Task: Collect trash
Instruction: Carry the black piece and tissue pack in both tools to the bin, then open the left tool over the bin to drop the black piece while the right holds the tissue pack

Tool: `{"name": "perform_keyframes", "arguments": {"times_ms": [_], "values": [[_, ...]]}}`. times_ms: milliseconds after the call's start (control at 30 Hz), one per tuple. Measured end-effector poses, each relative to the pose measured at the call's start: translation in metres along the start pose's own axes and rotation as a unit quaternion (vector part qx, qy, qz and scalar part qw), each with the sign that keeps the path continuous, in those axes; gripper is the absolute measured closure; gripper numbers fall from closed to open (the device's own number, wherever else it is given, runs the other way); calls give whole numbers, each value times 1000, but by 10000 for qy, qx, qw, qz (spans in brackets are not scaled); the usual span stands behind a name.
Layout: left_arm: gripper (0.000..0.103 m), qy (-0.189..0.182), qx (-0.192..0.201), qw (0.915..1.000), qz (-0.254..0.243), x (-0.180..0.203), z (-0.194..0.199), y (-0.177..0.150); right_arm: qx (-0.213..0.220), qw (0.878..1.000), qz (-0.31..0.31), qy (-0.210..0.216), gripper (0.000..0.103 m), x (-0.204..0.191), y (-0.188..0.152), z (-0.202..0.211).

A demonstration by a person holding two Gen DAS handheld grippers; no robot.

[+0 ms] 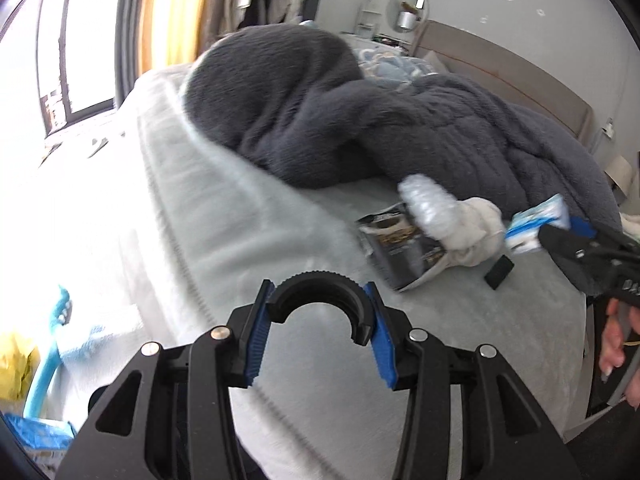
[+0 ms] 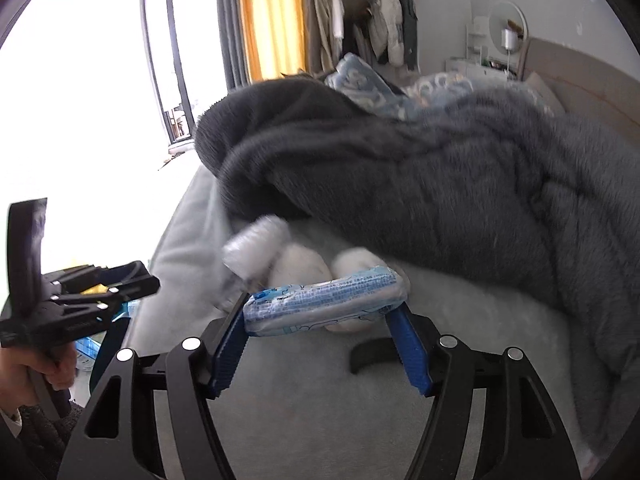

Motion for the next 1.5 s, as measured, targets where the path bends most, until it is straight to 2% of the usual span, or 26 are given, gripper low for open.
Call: {"name": "perform_keyframes", "arguments": {"times_ms": [133,367,800,1000,1267,1500], "values": [[55,49,-62,9997,246,-20,4,-7,8,9999,82,74,35,-19,7,3],[55,439,-201,9976,493,-61,0,-14,20,9989,302,370,35,-68,20,4],[55,769,-888,9878,1021,-144,-20,-54,-21,9931,672,957,35,-159,47,-12],[55,645,-1418,9778,1400,-182,-35,-84,-139,9896,842,1156,35,-198,50,-26],[54,474,-2248,9619,1483,-204,-64,-122,-307,9855,1045,1301,35,-240,56,-44],[53,333,-2767,9479,1542,-219,-75,-146,-473,9831,1104,1384,35,-265,57,-64]]}}
Point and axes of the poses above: each gripper's, at about its wrist camera, not at the fingertips, and z roughly against the way its jaws point, x to its right, y to its top, the point moved 2 cm from there along -z, roughly the way its jaws point, and after that the axes turned 15 degrees about -x, right-handed, at the moved point
